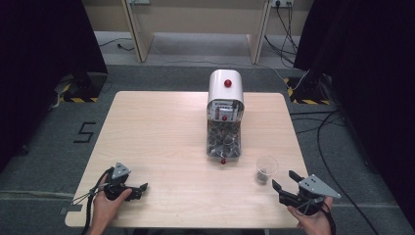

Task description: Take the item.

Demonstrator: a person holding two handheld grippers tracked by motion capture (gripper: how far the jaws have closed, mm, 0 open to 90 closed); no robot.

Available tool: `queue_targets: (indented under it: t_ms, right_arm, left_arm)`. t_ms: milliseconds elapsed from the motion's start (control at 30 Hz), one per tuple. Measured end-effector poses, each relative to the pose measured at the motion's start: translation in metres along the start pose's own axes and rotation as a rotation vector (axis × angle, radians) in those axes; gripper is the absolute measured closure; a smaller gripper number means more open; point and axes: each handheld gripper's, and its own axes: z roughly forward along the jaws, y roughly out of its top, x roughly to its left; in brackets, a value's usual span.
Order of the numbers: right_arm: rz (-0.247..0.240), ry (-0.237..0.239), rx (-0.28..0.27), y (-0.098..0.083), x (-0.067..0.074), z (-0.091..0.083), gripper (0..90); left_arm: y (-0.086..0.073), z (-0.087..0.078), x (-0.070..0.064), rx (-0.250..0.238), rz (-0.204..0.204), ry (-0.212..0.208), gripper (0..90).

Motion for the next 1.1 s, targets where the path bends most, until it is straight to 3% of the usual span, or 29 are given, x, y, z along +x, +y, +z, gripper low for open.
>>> queue_targets:
  t_ms: [600,1100]
  right_arm:
    - [0.033,-0.007,0.04,-0.02,-0.003,-0.005,29.6]
    - [0.026,-0.008,0.07,-0.033,-0.005,-0.007,28.1]
  left_arm:
    - [0.0,0.0,0.0,0.001,0.001,0.0,0.0]
    - [0.0,0.0,0.0,0.0,0.0,0.0,0.0]
